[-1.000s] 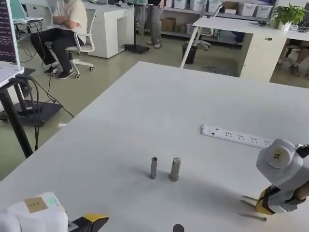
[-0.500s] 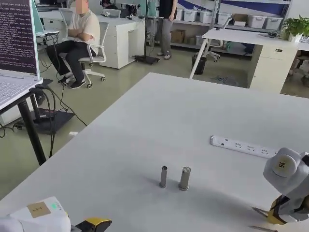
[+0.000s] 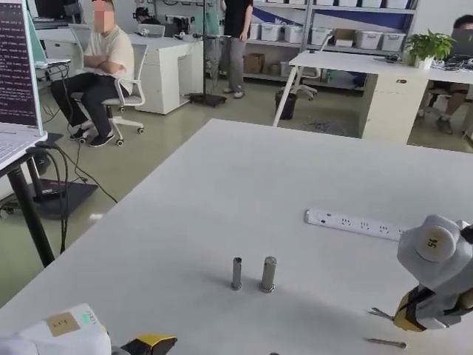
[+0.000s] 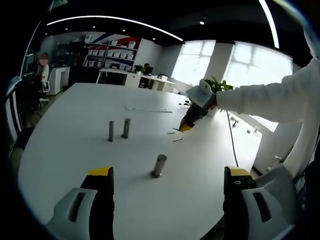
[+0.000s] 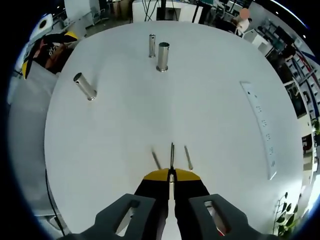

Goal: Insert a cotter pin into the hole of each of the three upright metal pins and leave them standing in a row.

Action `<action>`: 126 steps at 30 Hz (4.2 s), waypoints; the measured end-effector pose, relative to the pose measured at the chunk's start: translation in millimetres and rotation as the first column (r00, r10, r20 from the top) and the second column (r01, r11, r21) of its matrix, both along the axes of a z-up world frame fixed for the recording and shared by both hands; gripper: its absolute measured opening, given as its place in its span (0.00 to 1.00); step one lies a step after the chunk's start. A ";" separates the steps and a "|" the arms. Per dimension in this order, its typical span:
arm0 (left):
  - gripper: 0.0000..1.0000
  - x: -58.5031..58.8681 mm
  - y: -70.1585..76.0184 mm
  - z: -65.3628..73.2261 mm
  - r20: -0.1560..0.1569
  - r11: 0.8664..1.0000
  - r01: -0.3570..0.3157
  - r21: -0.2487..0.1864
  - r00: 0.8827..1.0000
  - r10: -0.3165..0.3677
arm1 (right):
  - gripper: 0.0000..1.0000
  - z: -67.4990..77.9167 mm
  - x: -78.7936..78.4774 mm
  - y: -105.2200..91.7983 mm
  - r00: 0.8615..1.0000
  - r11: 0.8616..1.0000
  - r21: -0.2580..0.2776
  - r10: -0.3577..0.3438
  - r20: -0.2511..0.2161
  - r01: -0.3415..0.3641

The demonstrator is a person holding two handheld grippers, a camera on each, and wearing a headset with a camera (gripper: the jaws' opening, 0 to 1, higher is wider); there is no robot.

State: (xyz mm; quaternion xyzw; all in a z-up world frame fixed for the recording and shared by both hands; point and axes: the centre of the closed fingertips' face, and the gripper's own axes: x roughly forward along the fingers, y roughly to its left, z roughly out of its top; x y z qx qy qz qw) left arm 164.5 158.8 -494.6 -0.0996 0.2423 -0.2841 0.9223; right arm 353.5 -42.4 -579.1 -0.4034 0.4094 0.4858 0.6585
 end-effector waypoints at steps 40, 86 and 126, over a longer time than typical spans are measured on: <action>0.66 54.6 -51.2 25.8 0.008 0.990 0.118 -0.083 0.993 -0.117 | 0.00 80.3 -71.7 32.4 0.979 0.964 0.238 0.072 0.189 -0.117; 0.31 62.0 -112.9 43.0 -0.076 0.930 0.211 -0.302 0.967 -0.244 | 0.00 121.2 -130.2 69.0 0.898 0.905 0.288 0.183 0.400 -0.313; 0.00 45.3 -111.3 33.2 -0.271 0.891 0.171 -0.420 0.914 -0.303 | 0.00 115.0 -153.7 81.3 0.840 0.857 0.228 0.340 0.422 -0.461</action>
